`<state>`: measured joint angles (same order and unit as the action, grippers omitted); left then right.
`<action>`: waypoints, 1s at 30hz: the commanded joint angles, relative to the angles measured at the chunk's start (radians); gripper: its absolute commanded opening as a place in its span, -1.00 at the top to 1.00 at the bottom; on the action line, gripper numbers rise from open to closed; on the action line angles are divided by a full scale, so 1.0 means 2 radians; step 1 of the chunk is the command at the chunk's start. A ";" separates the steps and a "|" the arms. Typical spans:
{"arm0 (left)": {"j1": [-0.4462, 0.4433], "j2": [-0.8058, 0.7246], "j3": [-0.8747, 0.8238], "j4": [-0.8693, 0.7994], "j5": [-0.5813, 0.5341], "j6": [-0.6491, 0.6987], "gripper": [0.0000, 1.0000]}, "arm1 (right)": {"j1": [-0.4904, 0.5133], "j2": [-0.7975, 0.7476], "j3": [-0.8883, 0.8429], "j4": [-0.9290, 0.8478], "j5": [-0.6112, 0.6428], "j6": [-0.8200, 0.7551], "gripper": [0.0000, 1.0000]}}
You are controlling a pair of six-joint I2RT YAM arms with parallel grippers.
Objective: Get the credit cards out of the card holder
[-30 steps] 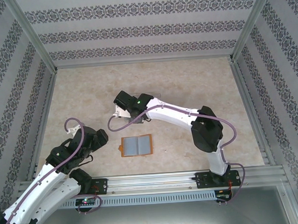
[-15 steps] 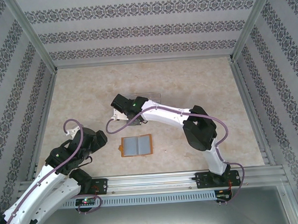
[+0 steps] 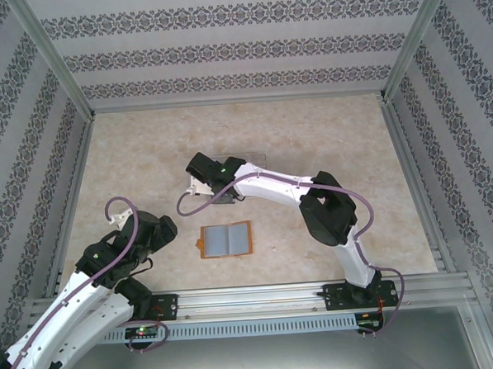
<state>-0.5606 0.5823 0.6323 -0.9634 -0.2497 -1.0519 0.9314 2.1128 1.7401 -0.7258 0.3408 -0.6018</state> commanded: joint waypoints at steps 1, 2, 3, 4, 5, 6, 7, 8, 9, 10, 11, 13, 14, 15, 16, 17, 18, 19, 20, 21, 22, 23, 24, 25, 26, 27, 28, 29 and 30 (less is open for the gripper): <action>0.006 -0.006 -0.008 -0.021 -0.010 -0.006 -0.99 | -0.006 0.011 0.003 0.008 0.009 0.014 0.64; 0.006 -0.006 -0.007 -0.021 -0.010 -0.006 -0.99 | -0.007 0.013 0.005 0.008 0.010 0.017 0.61; 0.006 -0.006 -0.008 -0.021 -0.010 -0.006 -0.99 | -0.008 0.015 0.006 0.010 0.014 0.018 0.60; 0.006 -0.007 -0.008 -0.022 -0.010 -0.006 -0.99 | -0.008 0.017 0.007 0.013 0.020 0.020 0.60; 0.006 -0.007 -0.008 -0.021 -0.010 -0.006 -0.99 | -0.008 0.019 0.009 0.015 0.025 0.022 0.60; 0.006 -0.008 -0.007 -0.021 -0.010 -0.006 -0.99 | -0.009 0.020 0.012 0.015 0.028 0.024 0.59; 0.006 -0.008 -0.008 -0.021 -0.009 -0.006 -0.99 | -0.009 0.020 0.013 0.016 0.030 0.026 0.58; 0.006 -0.009 -0.008 -0.022 -0.008 -0.006 -0.99 | -0.009 0.020 0.015 0.016 0.030 0.028 0.57; 0.006 -0.009 -0.009 -0.021 -0.007 -0.006 -0.99 | -0.009 0.020 0.016 0.015 0.030 0.030 0.56; 0.006 -0.009 -0.009 -0.019 -0.006 -0.004 -0.99 | -0.009 0.018 0.017 0.015 0.030 0.033 0.55; 0.006 -0.008 -0.010 -0.017 -0.003 -0.003 -0.99 | -0.009 0.015 0.017 0.017 0.030 0.038 0.52; 0.006 -0.008 -0.009 -0.013 0.000 -0.001 -0.99 | -0.009 0.009 0.015 0.017 0.031 0.048 0.43; 0.006 -0.008 -0.010 -0.008 0.002 0.004 -0.99 | -0.009 0.005 0.013 0.019 0.032 0.053 0.41; 0.006 -0.007 -0.009 -0.005 0.005 0.009 -0.99 | -0.009 -0.001 0.010 0.021 0.032 0.060 0.38; 0.006 -0.006 -0.007 -0.003 0.006 0.012 -0.99 | -0.009 -0.007 0.007 0.024 0.033 0.068 0.34; 0.006 -0.004 -0.006 0.001 0.007 0.018 -1.00 | -0.010 -0.015 0.003 0.027 0.033 0.079 0.26; 0.006 -0.001 -0.003 0.004 0.009 0.024 -0.99 | -0.010 -0.025 -0.003 0.031 0.031 0.094 0.13; 0.007 0.003 0.001 0.005 0.010 0.030 -1.00 | -0.011 -0.035 -0.009 0.034 0.029 0.109 0.06; 0.006 0.007 0.004 0.007 0.011 0.037 -1.00 | -0.012 -0.046 -0.014 0.036 0.023 0.129 0.03; 0.006 0.013 0.009 0.008 0.015 0.045 -1.00 | -0.015 -0.057 -0.020 0.036 0.015 0.154 0.02; 0.006 0.017 0.013 0.009 0.019 0.051 -0.99 | -0.018 -0.066 -0.023 0.035 0.010 0.180 0.02; 0.006 0.023 0.017 0.010 0.026 0.063 -0.99 | -0.021 -0.075 -0.025 0.032 0.004 0.210 0.02; 0.006 0.029 0.022 0.011 0.032 0.071 -0.99 | -0.025 -0.085 -0.029 0.029 -0.004 0.242 0.03; 0.006 0.033 0.027 0.010 0.036 0.078 -0.99 | -0.028 -0.095 -0.035 0.029 -0.010 0.267 0.05; 0.006 0.039 0.033 0.011 0.043 0.087 -0.99 | -0.031 -0.106 -0.045 0.032 -0.013 0.297 0.09; 0.006 0.046 0.040 0.014 0.051 0.097 -0.99 | -0.033 -0.119 -0.057 0.036 -0.018 0.326 0.13; 0.006 0.052 0.045 0.015 0.057 0.104 -0.99 | -0.034 -0.131 -0.068 0.040 -0.017 0.351 0.16; 0.006 0.061 0.050 0.018 0.067 0.114 -0.99 | -0.035 -0.143 -0.081 0.043 -0.017 0.377 0.16; 0.006 0.071 0.056 0.020 0.077 0.124 -0.99 | -0.036 -0.154 -0.092 0.043 -0.019 0.401 0.17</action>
<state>-0.5606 0.6937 0.6968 -0.9569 -0.1535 -0.8967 0.8650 1.8606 1.6127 -0.6437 0.3275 -0.0353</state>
